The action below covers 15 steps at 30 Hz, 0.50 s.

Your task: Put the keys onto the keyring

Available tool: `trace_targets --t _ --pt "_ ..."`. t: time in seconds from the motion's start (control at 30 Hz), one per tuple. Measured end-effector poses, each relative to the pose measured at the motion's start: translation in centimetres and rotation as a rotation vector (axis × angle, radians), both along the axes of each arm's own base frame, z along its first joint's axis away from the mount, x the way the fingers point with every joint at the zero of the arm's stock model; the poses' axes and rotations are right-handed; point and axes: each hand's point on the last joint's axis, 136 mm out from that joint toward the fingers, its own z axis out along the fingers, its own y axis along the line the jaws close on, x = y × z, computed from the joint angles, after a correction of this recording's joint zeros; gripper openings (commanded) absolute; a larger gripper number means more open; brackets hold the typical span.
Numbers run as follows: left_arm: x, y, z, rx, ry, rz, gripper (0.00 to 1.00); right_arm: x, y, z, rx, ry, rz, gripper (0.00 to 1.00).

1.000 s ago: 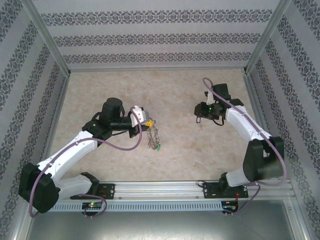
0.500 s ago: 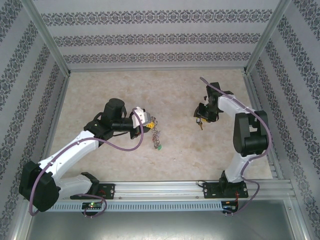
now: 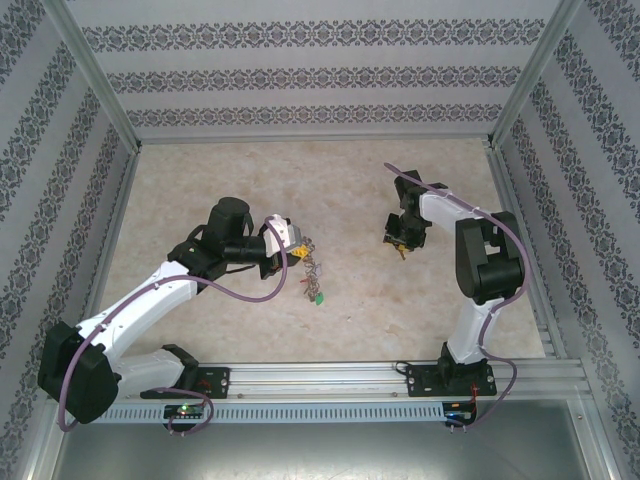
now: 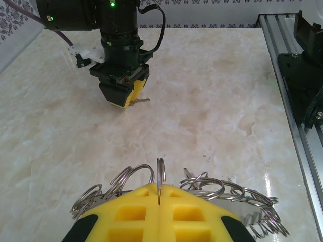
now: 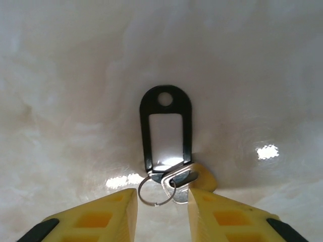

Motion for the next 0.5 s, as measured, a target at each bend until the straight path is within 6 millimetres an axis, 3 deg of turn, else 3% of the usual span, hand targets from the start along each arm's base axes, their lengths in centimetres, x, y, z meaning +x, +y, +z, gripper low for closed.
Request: trace_targets --t 0.33,0.5 --pt "0.0 0.0 0.0 0.0 0.0 0.0 0.0 0.1 -0.3 0.0 -0.022 -0.006 -0.002 0.38" --pt "0.0 0.0 0.0 0.001 0.002 0.0 0.0 0.7 0.0 1.0 -0.02 -0.046 0.038 0.42"
